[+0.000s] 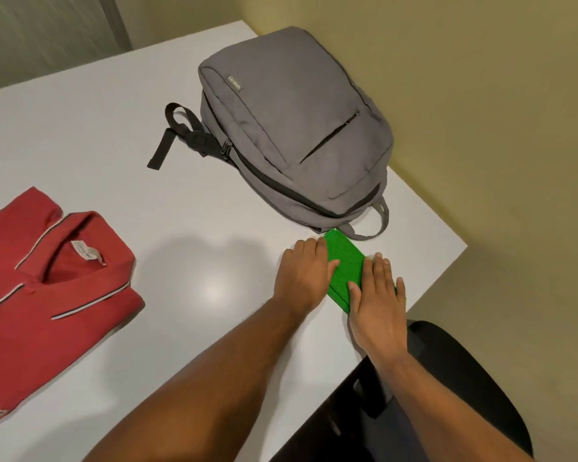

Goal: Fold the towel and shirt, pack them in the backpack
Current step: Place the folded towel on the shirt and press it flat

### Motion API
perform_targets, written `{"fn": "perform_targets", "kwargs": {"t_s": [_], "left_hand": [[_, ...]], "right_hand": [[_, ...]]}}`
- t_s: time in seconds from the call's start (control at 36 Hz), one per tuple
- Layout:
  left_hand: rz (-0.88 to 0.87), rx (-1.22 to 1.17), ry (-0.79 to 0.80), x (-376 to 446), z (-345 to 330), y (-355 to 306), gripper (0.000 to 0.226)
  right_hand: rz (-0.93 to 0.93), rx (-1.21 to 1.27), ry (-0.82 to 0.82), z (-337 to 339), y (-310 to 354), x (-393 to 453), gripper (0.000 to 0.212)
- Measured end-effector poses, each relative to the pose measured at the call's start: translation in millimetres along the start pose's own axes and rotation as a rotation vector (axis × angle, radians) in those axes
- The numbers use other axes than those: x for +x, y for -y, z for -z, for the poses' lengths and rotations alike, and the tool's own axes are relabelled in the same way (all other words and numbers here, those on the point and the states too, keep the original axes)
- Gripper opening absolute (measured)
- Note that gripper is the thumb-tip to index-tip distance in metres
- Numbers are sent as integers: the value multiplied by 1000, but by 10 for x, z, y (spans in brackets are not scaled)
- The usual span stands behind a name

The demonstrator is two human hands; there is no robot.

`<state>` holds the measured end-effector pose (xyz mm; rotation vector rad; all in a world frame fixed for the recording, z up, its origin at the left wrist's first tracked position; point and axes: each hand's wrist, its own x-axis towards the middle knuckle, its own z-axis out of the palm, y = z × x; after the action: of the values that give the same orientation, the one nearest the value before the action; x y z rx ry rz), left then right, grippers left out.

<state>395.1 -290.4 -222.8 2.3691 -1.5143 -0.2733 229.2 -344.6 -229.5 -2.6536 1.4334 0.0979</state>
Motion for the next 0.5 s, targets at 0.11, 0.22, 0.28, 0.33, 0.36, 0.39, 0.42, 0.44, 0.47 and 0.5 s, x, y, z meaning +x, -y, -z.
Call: {"fn": "perform_targets", "kwargs": {"t_s": [0.11,0.22,0.28,0.33,0.36,0.39,0.42,0.44,0.47,0.5], "left_hand": [[72,6,105,24,-24,-79,58],[166,-104,127,60,-1,-129,47],[209,-159,139,64,20,-133,36],[233,-179,156,50,44,-121,31],[239,-180,160,35,53,-109,30],[243,-183,158,18,63,-88,29],[248,-190,153,-4,74,-61,28],[254,-196,144,-27,89,-27,28],[257,-198,137,-54,107,17,27],[258,-196,129,-81,126,67,27]], "right_hand": [[-110,28,7,-10,-159,-47,64],[-155,46,-26,-29,-177,-118,64],[-154,50,-39,-40,-144,-151,62],[-162,56,-56,-44,-89,-177,61],[-166,61,-67,-46,-61,-188,61],[-168,64,-80,-47,-30,-199,61],[-164,67,-94,-49,1,-214,60],[-159,71,-110,-48,37,-231,59],[-151,77,-128,-44,76,-246,58],[-141,84,-145,-40,122,-258,57]]}}
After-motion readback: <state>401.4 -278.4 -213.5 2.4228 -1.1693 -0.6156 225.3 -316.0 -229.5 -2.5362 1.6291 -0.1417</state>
